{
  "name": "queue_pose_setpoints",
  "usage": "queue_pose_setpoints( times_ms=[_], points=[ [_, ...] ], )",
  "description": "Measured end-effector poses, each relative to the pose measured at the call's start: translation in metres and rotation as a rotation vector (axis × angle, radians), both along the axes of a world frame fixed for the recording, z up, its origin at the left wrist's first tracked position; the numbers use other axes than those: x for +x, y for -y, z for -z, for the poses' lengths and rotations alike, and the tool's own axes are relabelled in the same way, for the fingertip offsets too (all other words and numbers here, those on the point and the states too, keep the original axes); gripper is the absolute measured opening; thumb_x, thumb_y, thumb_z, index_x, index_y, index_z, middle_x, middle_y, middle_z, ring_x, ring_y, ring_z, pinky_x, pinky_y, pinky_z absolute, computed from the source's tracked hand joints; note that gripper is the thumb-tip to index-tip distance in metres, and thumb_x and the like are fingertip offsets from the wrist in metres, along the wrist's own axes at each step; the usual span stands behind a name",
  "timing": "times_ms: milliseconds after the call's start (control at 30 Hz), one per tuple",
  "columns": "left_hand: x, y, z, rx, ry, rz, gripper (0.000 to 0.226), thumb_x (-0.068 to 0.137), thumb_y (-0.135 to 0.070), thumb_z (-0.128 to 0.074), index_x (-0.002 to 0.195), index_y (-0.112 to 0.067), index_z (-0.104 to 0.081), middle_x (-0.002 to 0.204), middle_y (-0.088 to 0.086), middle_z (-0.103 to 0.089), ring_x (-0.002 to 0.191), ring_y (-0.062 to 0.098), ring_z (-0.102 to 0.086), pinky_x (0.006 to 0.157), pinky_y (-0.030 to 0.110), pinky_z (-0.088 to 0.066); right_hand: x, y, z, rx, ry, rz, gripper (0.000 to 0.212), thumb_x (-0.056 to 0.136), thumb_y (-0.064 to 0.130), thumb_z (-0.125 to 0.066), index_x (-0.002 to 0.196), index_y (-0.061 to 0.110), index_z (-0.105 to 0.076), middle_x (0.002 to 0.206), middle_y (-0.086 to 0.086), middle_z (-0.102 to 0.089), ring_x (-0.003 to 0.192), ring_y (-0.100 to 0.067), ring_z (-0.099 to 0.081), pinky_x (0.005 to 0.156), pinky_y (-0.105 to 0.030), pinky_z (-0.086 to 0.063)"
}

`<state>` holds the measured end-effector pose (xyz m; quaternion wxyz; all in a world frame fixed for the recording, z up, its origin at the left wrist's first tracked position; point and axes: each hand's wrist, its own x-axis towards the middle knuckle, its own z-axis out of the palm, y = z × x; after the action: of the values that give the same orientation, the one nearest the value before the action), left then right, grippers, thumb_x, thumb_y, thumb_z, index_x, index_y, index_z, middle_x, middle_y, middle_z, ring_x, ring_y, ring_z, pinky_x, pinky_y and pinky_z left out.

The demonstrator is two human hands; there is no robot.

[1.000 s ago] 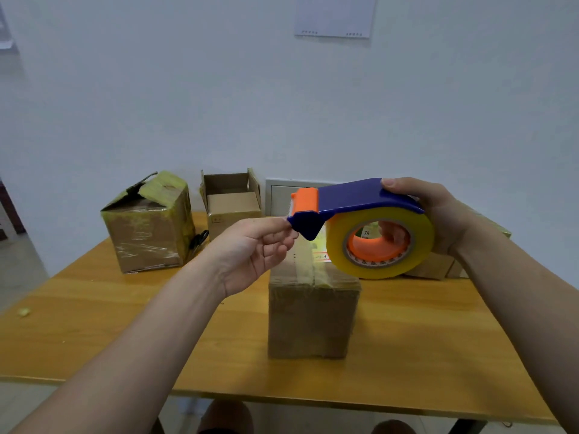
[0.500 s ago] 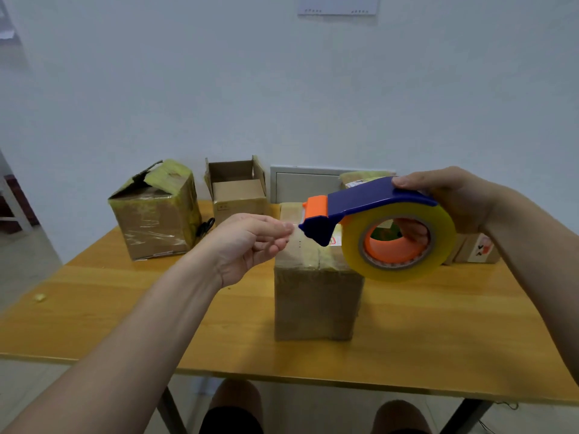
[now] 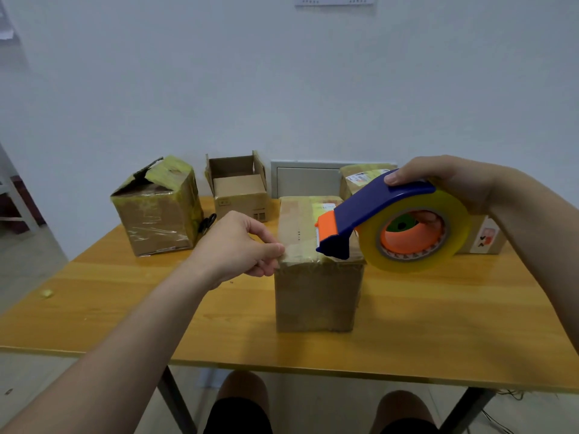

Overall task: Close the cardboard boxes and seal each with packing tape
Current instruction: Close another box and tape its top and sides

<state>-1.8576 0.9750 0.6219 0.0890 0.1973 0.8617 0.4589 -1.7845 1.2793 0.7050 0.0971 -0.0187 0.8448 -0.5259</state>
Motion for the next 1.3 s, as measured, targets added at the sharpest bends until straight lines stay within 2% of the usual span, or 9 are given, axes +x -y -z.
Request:
queue_pose_setpoints(
  times_ms=[233, 500, 633, 800, 867, 933, 1133, 1200, 1300],
  points=[
    [0.001, -0.009, -0.001, -0.097, -0.082, -0.037, 0.011, 0.091, -0.022, -0.081, 0.085, -0.014, -0.078, 0.068, 0.003, -0.077, 0.064, 0.013, -0.076, 0.060, 0.026, -0.061, 0.000, 0.002, 0.001, 0.037, -0.001, 0.012, 0.045, 0.076, 0.042, -0.063, 0.107, 0.010, -0.069, 0.094, -0.012, -0.076, 0.074, -0.021, -0.073, 0.066, -0.034, -0.059],
    [-0.001, -0.004, -0.003, -0.044, 0.003, 0.000, 0.010, 0.090, -0.015, -0.080, 0.085, -0.007, -0.079, 0.072, 0.007, -0.077, 0.066, 0.015, -0.076, 0.060, 0.024, -0.059, 0.002, 0.001, 0.003, 0.018, 0.022, 0.019, 0.046, 0.072, 0.041, -0.071, 0.107, 0.010, -0.070, 0.095, -0.014, -0.076, 0.075, -0.022, -0.073, 0.064, -0.033, -0.060],
    [-0.005, 0.001, -0.001, 0.067, 0.154, 0.038, 0.008, 0.089, -0.010, -0.079, 0.091, -0.002, -0.080, 0.077, 0.013, -0.077, 0.063, 0.013, -0.071, 0.055, 0.020, -0.056, 0.000, -0.001, 0.004, 0.018, 0.030, 0.024, 0.048, 0.071, 0.042, -0.072, 0.106, 0.010, -0.070, 0.094, -0.013, -0.076, 0.075, -0.023, -0.073, 0.063, -0.034, -0.060],
    [-0.015, 0.010, 0.008, 0.300, 0.528, 0.116, 0.009, 0.088, -0.008, -0.076, 0.094, 0.000, -0.078, 0.071, 0.009, -0.069, 0.055, 0.009, -0.063, 0.050, 0.016, -0.054, -0.001, 0.002, 0.010, -0.010, 0.050, 0.043, 0.043, 0.074, 0.040, -0.066, 0.105, 0.010, -0.069, 0.091, -0.012, -0.076, 0.072, -0.021, -0.073, 0.061, -0.033, -0.060],
    [-0.016, 0.012, 0.011, 0.359, 0.610, 0.132, 0.011, 0.085, -0.009, -0.076, 0.092, -0.001, -0.078, 0.070, 0.008, -0.068, 0.054, 0.009, -0.063, 0.049, 0.015, -0.054, -0.002, 0.003, 0.012, -0.008, 0.053, 0.045, 0.043, 0.073, 0.040, -0.066, 0.105, 0.010, -0.069, 0.090, -0.012, -0.076, 0.071, -0.021, -0.073, 0.061, -0.033, -0.059],
    [-0.015, 0.012, 0.011, 0.329, 0.562, 0.130, 0.013, 0.084, -0.010, -0.078, 0.094, -0.001, -0.077, 0.071, 0.009, -0.069, 0.055, 0.009, -0.064, 0.050, 0.016, -0.054, -0.003, 0.003, 0.011, -0.004, 0.054, 0.052, 0.043, 0.073, 0.040, -0.066, 0.104, 0.011, -0.069, 0.091, -0.012, -0.077, 0.071, -0.021, -0.073, 0.060, -0.032, -0.060],
    [-0.001, 0.009, 0.007, 0.110, 0.205, 0.071, 0.013, 0.089, -0.014, -0.079, 0.095, -0.003, -0.077, 0.076, 0.011, -0.076, 0.061, 0.012, -0.069, 0.056, 0.021, -0.056, -0.005, 0.000, 0.007, -0.012, 0.077, 0.042, 0.046, 0.073, 0.040, -0.068, 0.107, 0.009, -0.069, 0.093, -0.014, -0.076, 0.072, -0.023, -0.073, 0.060, -0.033, -0.060],
    [0.002, 0.009, 0.007, 0.091, 0.170, 0.056, 0.013, 0.089, -0.016, -0.080, 0.095, -0.005, -0.076, 0.077, 0.012, -0.077, 0.063, 0.013, -0.071, 0.057, 0.022, -0.057, -0.005, 0.001, 0.007, -0.004, 0.080, 0.037, 0.047, 0.071, 0.040, -0.072, 0.106, 0.009, -0.070, 0.093, -0.014, -0.076, 0.072, -0.023, -0.073, 0.061, -0.034, -0.060],
    [0.003, 0.008, 0.008, 0.079, 0.144, 0.053, 0.011, 0.089, -0.016, -0.080, 0.093, -0.006, -0.077, 0.078, 0.012, -0.078, 0.064, 0.015, -0.071, 0.058, 0.023, -0.057, -0.006, 0.003, 0.009, 0.004, 0.088, 0.035, 0.044, 0.074, 0.041, -0.068, 0.103, 0.007, -0.070, 0.092, -0.015, -0.075, 0.072, -0.023, -0.072, 0.062, -0.034, -0.060]
  ],
)
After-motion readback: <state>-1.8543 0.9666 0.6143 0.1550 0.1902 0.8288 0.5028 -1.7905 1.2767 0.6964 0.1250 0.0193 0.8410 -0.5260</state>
